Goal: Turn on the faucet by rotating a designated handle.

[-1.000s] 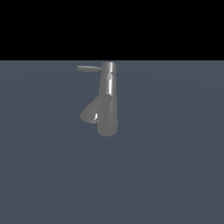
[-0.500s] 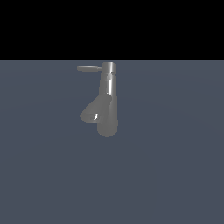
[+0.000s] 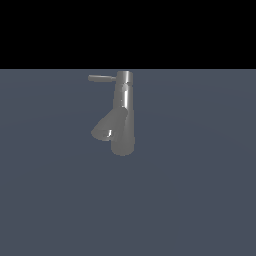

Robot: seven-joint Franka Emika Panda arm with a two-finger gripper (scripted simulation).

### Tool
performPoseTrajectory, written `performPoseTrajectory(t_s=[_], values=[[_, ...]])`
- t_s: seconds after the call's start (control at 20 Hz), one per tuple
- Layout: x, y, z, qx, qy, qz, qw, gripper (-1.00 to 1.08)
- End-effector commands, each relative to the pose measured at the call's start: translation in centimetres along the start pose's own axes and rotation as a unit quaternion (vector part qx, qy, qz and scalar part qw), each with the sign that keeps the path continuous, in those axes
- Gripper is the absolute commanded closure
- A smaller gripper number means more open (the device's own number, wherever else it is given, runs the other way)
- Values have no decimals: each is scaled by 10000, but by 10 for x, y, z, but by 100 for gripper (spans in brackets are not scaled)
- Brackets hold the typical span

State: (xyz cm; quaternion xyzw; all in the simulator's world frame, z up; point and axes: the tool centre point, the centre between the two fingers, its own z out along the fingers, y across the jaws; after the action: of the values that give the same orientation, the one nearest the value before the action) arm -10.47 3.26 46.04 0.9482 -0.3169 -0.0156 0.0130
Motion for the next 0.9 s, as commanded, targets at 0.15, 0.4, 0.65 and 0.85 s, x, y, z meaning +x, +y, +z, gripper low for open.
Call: performPoseTrajectory(t_s=[0.15,0.4,0.65,0.85], values=[[24,-24,13,-28,24,626,9980,108],[45,-46,29,-41,39,1185,9929,108],[65,-68,46,-42,45,1739,9847,108],[80,-85,62,-36,42,2179,9760,108]])
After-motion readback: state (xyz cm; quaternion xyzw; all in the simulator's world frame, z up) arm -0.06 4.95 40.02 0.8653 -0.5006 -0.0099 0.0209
